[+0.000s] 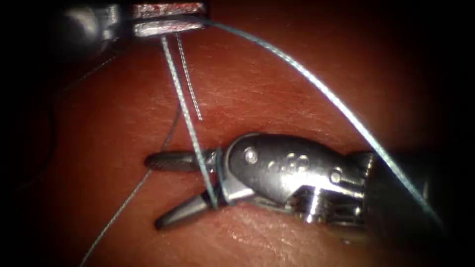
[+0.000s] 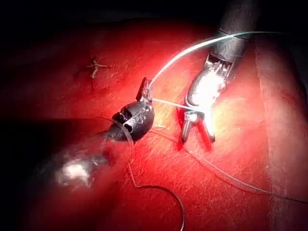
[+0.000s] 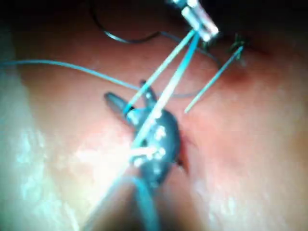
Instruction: Wound Closure
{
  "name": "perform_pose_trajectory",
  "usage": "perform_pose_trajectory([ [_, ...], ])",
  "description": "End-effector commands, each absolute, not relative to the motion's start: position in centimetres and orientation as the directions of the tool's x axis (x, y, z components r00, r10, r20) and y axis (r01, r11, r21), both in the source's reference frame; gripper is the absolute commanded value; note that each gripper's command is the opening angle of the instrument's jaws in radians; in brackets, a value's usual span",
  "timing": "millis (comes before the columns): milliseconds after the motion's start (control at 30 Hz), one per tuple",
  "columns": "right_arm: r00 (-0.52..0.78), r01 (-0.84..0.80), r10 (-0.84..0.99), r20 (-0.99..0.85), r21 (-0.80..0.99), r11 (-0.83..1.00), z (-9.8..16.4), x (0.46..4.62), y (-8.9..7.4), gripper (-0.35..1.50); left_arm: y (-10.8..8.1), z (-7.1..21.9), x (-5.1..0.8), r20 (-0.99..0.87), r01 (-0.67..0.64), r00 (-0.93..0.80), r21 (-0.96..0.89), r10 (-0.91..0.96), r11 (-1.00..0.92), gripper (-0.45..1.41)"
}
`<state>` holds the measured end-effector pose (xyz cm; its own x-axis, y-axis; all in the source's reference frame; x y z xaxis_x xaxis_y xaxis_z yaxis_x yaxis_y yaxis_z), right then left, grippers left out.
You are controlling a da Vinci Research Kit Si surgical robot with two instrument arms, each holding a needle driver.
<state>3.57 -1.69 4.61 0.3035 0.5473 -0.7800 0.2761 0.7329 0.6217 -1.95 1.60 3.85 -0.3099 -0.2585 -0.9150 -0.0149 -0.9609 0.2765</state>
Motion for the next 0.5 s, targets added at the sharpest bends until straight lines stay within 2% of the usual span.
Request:
perform_pose_trajectory([
  [33,0.292,0.292,0.559,-0.776,0.629,0.720,4.65,3.59,-1.75,0.61,1.60,3.96,-1.98,-0.916,-0.022,-0.305,0.279,-0.259,-0.960,-0.45],
  [133,0.274,0.321,0.576,-0.771,0.637,0.701,4.63,3.55,-1.75,0.49,1.60,4.07,-1.97,-0.918,-0.033,-0.297,0.284,-0.261,-0.958,-0.45],
  [500,0.179,0.340,0.657,-0.732,0.673,0.657,4.61,3.55,-1.71,0.49,1.50,4.50,-1.93,-0.927,-0.076,-0.270,0.289,-0.259,-0.954,-0.45],
])
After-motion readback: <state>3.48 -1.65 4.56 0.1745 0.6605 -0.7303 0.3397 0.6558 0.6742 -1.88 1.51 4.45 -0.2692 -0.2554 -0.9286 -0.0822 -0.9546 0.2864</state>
